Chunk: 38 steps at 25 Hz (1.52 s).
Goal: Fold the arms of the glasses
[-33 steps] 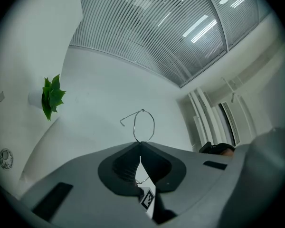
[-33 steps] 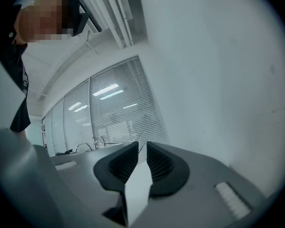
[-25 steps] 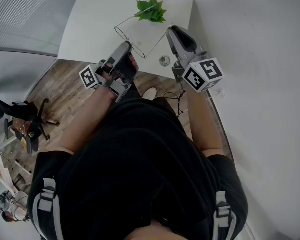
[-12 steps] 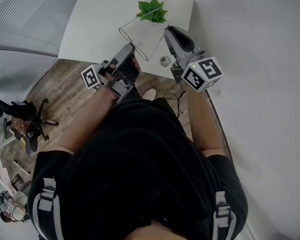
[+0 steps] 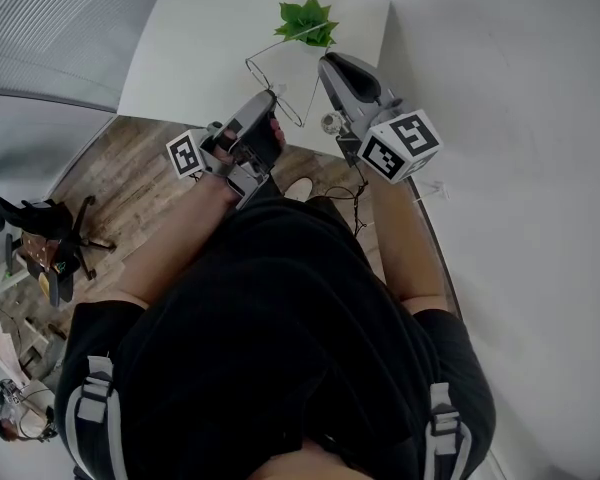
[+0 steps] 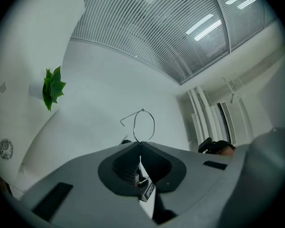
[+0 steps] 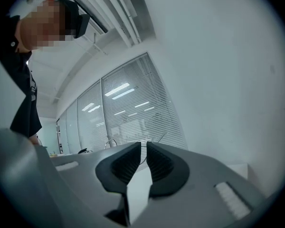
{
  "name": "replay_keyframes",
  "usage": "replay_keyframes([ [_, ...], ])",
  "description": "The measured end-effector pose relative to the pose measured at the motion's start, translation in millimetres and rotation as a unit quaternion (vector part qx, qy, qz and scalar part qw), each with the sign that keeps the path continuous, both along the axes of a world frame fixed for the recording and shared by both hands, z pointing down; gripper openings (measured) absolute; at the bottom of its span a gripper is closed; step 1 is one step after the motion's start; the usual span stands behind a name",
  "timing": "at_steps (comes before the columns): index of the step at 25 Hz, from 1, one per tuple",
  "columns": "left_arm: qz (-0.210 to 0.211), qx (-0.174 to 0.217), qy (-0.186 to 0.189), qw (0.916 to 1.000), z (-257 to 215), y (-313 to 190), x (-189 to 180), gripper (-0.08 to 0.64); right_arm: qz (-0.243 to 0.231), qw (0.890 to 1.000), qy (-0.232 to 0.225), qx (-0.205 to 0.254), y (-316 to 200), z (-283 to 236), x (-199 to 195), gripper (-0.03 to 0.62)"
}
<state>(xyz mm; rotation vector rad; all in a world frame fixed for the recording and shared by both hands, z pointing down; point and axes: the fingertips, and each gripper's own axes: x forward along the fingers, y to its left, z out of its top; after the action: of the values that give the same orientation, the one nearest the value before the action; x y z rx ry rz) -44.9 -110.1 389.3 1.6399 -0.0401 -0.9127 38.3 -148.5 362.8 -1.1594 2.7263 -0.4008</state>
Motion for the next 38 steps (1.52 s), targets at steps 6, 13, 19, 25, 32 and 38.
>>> replay_keyframes([
  [6,0.003,0.002,0.001,1.0,0.2,2.1,2.0,0.014,-0.018,1.0,-0.002,0.004,2.1,-2.2,-11.6,0.026],
  [13,-0.004,0.003,0.001,1.0,0.5,0.8,0.0,0.014,0.003,1.0,0.004,0.019,1.2,-7.1,-3.1,0.028],
  [19,0.001,0.006,0.001,1.0,-0.5,2.8,2.5,0.014,0.012,1.0,0.005,0.012,-3.0,-2.4,2.9,0.029],
  [25,0.01,0.004,-0.001,0.9999,-4.5,-0.7,1.5,0.014,0.004,1.0,0.0,0.001,-6.9,-5.0,-5.5,0.032],
  [32,0.019,0.004,0.001,0.9998,-5.5,0.1,2.6,0.014,-0.006,1.0,-0.006,-0.005,-7.7,-6.2,-12.5,0.032],
  [38,0.026,0.003,0.0,0.9996,-4.3,0.3,3.4,0.014,-0.024,1.0,-0.006,-0.005,-7.4,-8.0,-22.0,0.032],
])
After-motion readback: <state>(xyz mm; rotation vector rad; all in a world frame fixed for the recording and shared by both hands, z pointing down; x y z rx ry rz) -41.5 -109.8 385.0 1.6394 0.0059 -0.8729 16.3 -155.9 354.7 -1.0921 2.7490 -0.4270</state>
